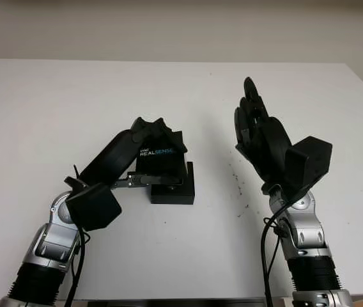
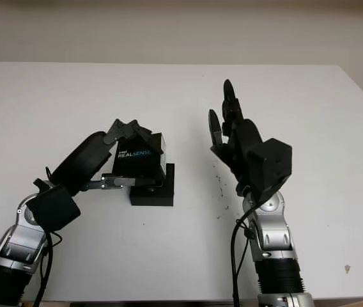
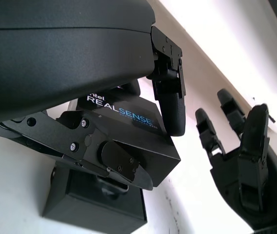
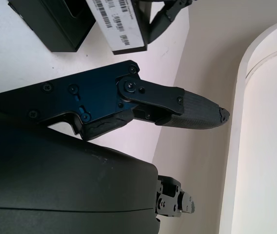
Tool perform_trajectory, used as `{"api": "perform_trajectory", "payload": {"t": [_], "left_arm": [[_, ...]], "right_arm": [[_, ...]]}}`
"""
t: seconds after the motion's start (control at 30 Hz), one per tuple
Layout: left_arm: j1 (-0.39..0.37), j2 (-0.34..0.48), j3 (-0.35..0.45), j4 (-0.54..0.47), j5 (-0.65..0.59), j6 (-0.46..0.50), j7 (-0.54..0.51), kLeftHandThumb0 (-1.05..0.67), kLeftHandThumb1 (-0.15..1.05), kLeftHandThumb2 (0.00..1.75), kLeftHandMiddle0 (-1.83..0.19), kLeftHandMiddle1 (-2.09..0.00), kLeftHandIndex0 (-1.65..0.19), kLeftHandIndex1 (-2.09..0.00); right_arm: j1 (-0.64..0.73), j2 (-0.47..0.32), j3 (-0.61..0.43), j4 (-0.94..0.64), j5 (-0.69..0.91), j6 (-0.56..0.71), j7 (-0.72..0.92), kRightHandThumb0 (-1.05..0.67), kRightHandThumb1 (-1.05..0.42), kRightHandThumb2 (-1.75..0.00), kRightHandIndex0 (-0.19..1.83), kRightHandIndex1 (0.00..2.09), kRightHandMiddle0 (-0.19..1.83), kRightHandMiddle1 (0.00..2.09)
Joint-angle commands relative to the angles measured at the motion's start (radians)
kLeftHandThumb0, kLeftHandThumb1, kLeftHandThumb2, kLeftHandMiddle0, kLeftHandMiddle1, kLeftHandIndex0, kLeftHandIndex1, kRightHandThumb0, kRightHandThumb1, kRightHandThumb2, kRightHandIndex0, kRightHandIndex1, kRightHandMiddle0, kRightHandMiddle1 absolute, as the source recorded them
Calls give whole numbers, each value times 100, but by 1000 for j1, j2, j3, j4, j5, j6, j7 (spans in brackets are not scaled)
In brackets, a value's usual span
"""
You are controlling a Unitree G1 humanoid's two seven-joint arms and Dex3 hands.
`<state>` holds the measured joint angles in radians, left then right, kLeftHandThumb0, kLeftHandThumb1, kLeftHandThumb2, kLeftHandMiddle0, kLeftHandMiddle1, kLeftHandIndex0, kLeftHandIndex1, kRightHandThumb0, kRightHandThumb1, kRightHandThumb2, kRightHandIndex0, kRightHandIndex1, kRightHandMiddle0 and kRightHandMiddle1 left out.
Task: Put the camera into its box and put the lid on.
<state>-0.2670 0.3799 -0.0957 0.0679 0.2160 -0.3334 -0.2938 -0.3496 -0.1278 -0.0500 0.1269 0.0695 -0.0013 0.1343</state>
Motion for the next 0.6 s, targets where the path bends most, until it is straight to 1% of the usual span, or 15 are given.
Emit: {"api": "perform_trajectory", "payload": {"t": [0.0, 0.17, 0.4, 0.47, 0.57], "left_arm": [[5, -5, -8, 4, -1, 1, -3, -17, 105, 8, -28, -165, -19, -149], [13, -1, -30, -11, 7, 38, -23, -16, 105, 8, -28, -168, -20, -152], [16, 3, -54, -12, 44, 64, -24, -13, 105, 8, -30, -167, -22, -151], [16, 1, -58, -15, 53, 77, -27, -13, 105, 9, -28, -173, -21, -153], [16, -5, -65, -26, 54, 104, -36, -13, 105, 9, -27, -174, -21, -155]], "right_arm": [[-10, 0, -3, -4, -3, -16, -2, -76, -105, -62, -16, 5, -14, 4], [-8, 4, -3, -5, -2, -16, -6, -74, -105, -63, -16, 5, -14, 4], [-7, 12, -1, -11, 3, -15, -10, -75, -105, -62, -17, 5, -15, 4], [-6, 13, 0, -13, 1, -13, -13, -74, -105, -63, -17, 5, -15, 4], [-4, 18, 1, -22, 0, -3, -20, -73, -105, -63, -17, 5, -14, 4]]}}
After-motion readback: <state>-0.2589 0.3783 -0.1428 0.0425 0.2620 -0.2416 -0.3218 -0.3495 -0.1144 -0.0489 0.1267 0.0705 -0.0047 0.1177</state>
